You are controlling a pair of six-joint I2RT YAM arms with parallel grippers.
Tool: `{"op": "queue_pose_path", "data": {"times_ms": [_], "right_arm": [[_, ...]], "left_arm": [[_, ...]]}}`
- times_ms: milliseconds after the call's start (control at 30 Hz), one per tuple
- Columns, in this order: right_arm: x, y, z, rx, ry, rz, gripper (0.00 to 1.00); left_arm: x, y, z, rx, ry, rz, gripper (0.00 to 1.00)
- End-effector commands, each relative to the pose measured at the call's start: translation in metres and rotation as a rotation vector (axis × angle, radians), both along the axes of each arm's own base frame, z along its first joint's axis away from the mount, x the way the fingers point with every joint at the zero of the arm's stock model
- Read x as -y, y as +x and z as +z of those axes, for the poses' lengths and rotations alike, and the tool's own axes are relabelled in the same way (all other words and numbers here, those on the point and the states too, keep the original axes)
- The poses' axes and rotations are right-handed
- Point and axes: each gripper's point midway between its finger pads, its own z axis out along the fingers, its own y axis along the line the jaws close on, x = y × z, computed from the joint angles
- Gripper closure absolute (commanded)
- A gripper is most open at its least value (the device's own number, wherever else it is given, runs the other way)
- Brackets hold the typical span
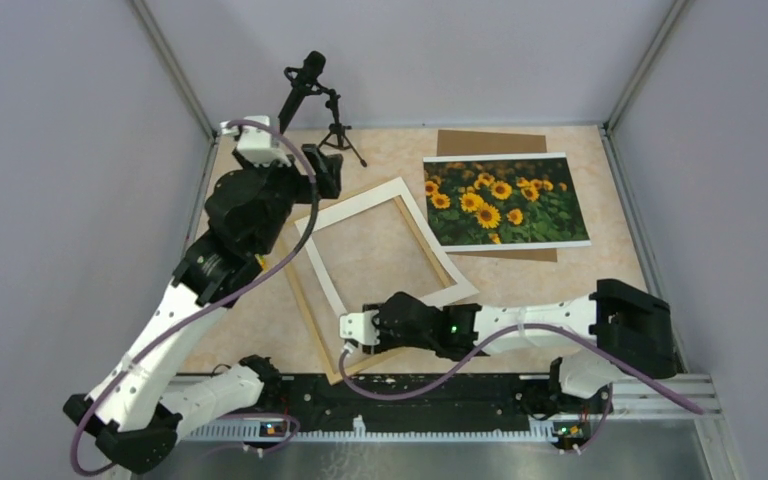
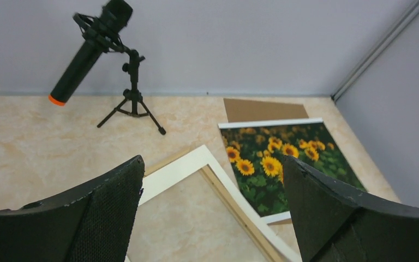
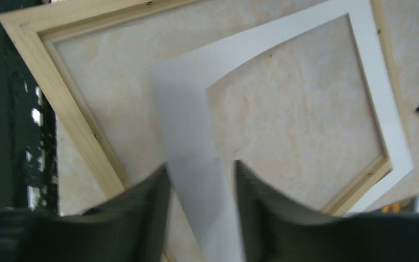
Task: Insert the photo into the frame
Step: Place the photo frame item in the photo frame.
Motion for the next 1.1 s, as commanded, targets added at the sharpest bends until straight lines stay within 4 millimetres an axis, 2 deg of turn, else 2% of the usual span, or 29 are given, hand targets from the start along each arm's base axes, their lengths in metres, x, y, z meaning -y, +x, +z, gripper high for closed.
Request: {"op": "queue_pose_path", "data": {"times_ms": [0, 67, 200, 267, 433, 500, 567, 700, 733, 867, 1000, 1067], "right_arm": [[-0.016, 0.008, 0.009, 0.027, 0.062, -0.108, 0.39], [-0.012, 0.008, 0.003, 0.035, 0.043, -0.155, 0.21], [-0.004, -0.008, 0.007, -0.055, 0.076, -0.212, 0.02], [0.004, -0.011, 0.017, -0.123, 0.127, -0.278, 0.01], [0.019, -0.006, 0.048, -0.21, 0.261, -0.424, 0.01], [0.028, 0.011, 0.052, -0.288, 0.327, -0.546, 0.01], [0.045, 0.037, 0.048, -0.393, 0.389, -0.689, 0.01], [0.085, 0.08, 0.035, -0.622, 0.498, -0.931, 0.01], [0.104, 0.095, 0.027, -0.698, 0.525, -1.005, 0.01], [0.15, 0.115, 0.007, -0.985, 0.646, -1.105, 0.01], [0.189, 0.127, -0.008, -1.092, 0.724, -1.163, 0.01], [0.201, 0.13, -0.015, -1.146, 0.753, -1.164, 0.02]], "left_arm": [[0.012, 0.012, 0.001, 0.049, 0.059, -0.031, 0.01], [0.009, 0.016, -0.009, 0.047, 0.08, -0.005, 0.01], [0.003, 0.019, -0.037, 0.043, 0.123, 0.026, 0.01], [-0.002, 0.025, -0.045, 0.028, 0.157, 0.058, 0.01], [-0.014, 0.029, -0.059, 0.008, 0.156, 0.09, 0.01], [-0.017, 0.029, -0.059, 0.006, 0.142, 0.094, 0.01], [-0.017, 0.029, -0.06, 0.004, 0.137, 0.087, 0.01], [-0.018, 0.028, -0.062, 0.001, 0.128, 0.086, 0.01], [-0.018, 0.028, -0.062, 0.001, 0.127, 0.084, 0.01], [-0.016, 0.026, -0.063, -0.001, 0.122, 0.071, 0.01], [-0.013, 0.025, -0.061, 0.002, 0.112, 0.053, 0.01], [-0.012, 0.024, -0.061, 0.003, 0.109, 0.048, 0.01]]}}
